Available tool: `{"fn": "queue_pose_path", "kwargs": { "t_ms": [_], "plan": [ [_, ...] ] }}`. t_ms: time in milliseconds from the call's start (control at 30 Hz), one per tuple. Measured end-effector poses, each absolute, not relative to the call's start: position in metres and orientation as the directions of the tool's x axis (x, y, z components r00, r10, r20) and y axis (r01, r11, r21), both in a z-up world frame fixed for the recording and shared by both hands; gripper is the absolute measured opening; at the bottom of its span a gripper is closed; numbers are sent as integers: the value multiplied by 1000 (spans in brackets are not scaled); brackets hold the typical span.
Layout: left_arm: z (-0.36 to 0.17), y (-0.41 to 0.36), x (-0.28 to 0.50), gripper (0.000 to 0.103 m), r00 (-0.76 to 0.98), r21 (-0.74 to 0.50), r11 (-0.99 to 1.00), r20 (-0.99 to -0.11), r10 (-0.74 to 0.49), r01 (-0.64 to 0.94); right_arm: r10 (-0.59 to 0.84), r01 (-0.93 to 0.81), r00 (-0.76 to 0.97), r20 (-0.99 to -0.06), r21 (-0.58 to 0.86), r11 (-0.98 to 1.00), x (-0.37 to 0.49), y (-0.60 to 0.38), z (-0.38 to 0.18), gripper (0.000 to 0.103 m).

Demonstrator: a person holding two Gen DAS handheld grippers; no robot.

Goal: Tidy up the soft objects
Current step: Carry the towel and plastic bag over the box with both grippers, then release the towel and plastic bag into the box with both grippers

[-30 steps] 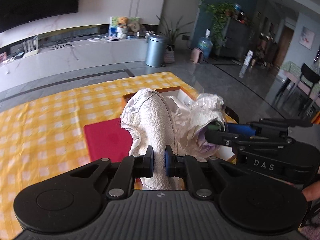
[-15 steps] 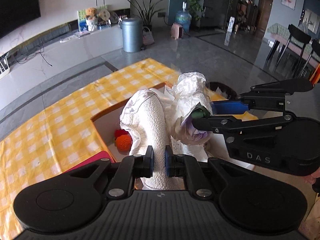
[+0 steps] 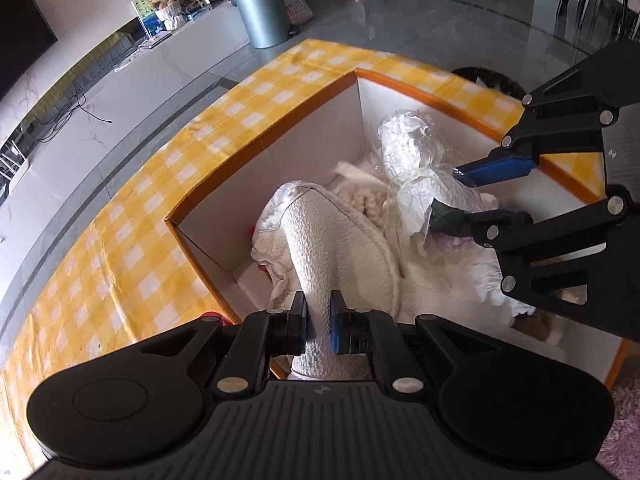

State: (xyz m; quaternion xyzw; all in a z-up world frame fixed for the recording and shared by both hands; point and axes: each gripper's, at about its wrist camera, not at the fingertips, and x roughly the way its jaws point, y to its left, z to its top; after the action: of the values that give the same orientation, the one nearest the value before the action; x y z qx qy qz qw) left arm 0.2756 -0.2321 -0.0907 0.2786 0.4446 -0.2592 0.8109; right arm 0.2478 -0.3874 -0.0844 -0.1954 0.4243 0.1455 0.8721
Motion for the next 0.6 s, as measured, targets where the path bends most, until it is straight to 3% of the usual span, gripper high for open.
{"fn": "queue_pose_path", "kwargs": {
  "t_ms": [300, 400, 433, 533, 567, 600],
  "plan": [
    [-114, -241, 285, 13, 465, 269, 682, -877, -117, 680, 69, -438, 573, -816, -234, 868, 262, -381, -101, 26],
    [-110, -235, 286, 19, 465, 250, 698, -875, -134, 671, 68, -435, 577, -814, -236, 869, 261, -380, -99, 27],
    [-108, -234, 285, 21, 465, 242, 701, -874, -143, 671, 67, -434, 578, -813, -237, 869, 261, -380, -98, 28],
    [-98, -229, 283, 47, 462, 213, 707, -869, -179, 674, 58, -424, 584, -810, -243, 872, 259, -381, -93, 36],
    [-94, -229, 283, 59, 459, 197, 708, -866, -199, 678, 56, -420, 581, -812, -240, 875, 259, -381, -90, 44],
    [-89, -228, 282, 62, 459, 183, 710, -862, -217, 679, 52, -414, 580, -813, -239, 878, 259, -382, -87, 52]
  ]
}}
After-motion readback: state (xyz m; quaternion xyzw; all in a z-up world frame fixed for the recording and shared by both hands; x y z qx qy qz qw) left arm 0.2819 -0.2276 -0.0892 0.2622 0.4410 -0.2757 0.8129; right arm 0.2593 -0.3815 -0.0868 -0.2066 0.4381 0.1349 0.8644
